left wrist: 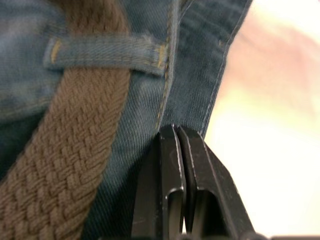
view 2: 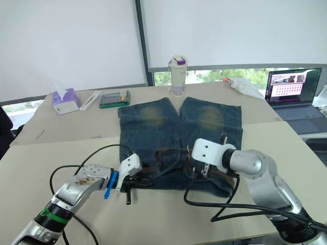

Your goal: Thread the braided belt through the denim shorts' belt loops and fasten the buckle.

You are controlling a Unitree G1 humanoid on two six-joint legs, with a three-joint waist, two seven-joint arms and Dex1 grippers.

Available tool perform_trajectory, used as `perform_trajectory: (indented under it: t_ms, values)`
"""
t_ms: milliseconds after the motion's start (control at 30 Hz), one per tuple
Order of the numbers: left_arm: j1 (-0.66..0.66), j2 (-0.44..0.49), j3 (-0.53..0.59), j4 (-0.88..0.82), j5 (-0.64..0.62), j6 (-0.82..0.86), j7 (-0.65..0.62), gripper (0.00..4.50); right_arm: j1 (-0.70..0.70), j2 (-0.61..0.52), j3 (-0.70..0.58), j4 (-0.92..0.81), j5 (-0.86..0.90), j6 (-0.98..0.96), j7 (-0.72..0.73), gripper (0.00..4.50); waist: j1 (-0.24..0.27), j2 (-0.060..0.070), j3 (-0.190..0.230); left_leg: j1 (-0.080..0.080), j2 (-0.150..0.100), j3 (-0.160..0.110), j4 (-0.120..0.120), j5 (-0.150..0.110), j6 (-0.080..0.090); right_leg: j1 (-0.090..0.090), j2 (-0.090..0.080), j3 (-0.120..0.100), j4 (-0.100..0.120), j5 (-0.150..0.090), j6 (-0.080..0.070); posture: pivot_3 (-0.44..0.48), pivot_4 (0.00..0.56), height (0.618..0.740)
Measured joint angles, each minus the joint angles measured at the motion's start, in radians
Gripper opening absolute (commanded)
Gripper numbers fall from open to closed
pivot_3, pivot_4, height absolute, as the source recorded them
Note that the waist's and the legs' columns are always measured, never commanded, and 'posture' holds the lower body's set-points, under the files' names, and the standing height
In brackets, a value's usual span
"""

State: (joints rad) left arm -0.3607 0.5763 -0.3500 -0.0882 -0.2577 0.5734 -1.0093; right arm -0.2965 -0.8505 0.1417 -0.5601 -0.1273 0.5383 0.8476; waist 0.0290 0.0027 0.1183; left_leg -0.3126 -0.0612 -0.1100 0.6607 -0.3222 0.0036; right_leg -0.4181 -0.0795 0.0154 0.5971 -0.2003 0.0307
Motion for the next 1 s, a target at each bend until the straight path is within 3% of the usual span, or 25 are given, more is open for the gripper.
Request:
perform_trajectory:
  t_ms: [300, 533, 600, 700, 800, 933, 1000]
  values:
    - [0.019, -0.001, -0.018, 0.063, 0.028, -0.12, 0.011, 0.05, 0.074, -0.21, -0.299, 0.004, 0.05, -0.085, 0.079, 0.0, -0.007, 0.001, -0.001, 0.012, 0.002, 0.001, -0.001, -0.007, 0.01, 0.02, 0.001, 0.0, -0.002, -0.008, 0.009, 0.0, 0.15, 0.74]
    - [0.034, -0.005, -0.01, 0.079, 0.038, -0.163, 0.024, 0.05, 0.106, -0.25, -0.393, 0.04, 0.075, -0.122, 0.105, 0.0, -0.015, 0.005, -0.003, 0.012, 0.002, 0.0, -0.001, -0.007, 0.01, 0.02, 0.001, 0.001, -0.002, -0.007, 0.007, 0.0, 0.15, 0.74]
    - [0.078, -0.014, 0.043, 0.054, -0.024, -0.121, 0.021, 0.05, 0.053, -0.265, -0.382, 0.044, 0.098, -0.119, 0.115, 0.0, -0.021, 0.006, -0.003, 0.01, 0.003, -0.001, -0.001, -0.007, 0.01, 0.015, 0.001, 0.003, -0.001, -0.005, 0.004, 0.0, 0.15, 0.74]
    - [0.08, -0.015, 0.137, -0.063, -0.219, 0.094, 0.0, 0.85, -0.048, -0.27, -0.31, 0.03, 0.162, -0.079, 0.164, 0.0, -0.033, 0.005, -0.001, 0.009, 0.004, -0.001, -0.001, -0.007, 0.009, 0.008, 0.002, 0.002, 0.0, -0.004, 0.003, 0.0, 0.15, 0.74]
    - [-0.074, -0.029, 0.201, -0.185, -0.36, 0.228, 0.014, 1.94, -0.106, -0.266, -0.183, 0.016, 0.193, -0.052, 0.216, 0.0, -0.019, -0.004, 0.003, 0.003, 0.003, -0.002, 0.001, -0.004, 0.005, 0.005, 0.002, -0.002, -0.002, -0.002, 0.002, 0.0, 0.15, 0.74]
    - [-0.3, -0.096, 0.196, -0.214, -0.333, 0.237, 0.103, 3.23, -0.204, -0.223, -0.036, 0.046, 0.176, -0.051, 0.233, 0.0, -0.018, -0.004, 0.003, 0.004, 0.0, 0.0, 0.001, -0.002, 0.001, 0.006, -0.001, 0.002, -0.003, -0.001, 0.004, 0.0, 0.15, 0.74]
    - [-0.356, -0.124, 0.133, -0.193, -0.261, 0.209, 0.143, 3.23, -0.262, -0.197, 0.008, 0.061, 0.168, -0.045, 0.238, 0.0, -0.023, -0.004, 0.004, 0.005, 0.001, 0.0, -0.001, -0.002, 0.001, 0.007, -0.001, 0.004, -0.003, -0.002, 0.004, 0.0, 0.15, 0.74]
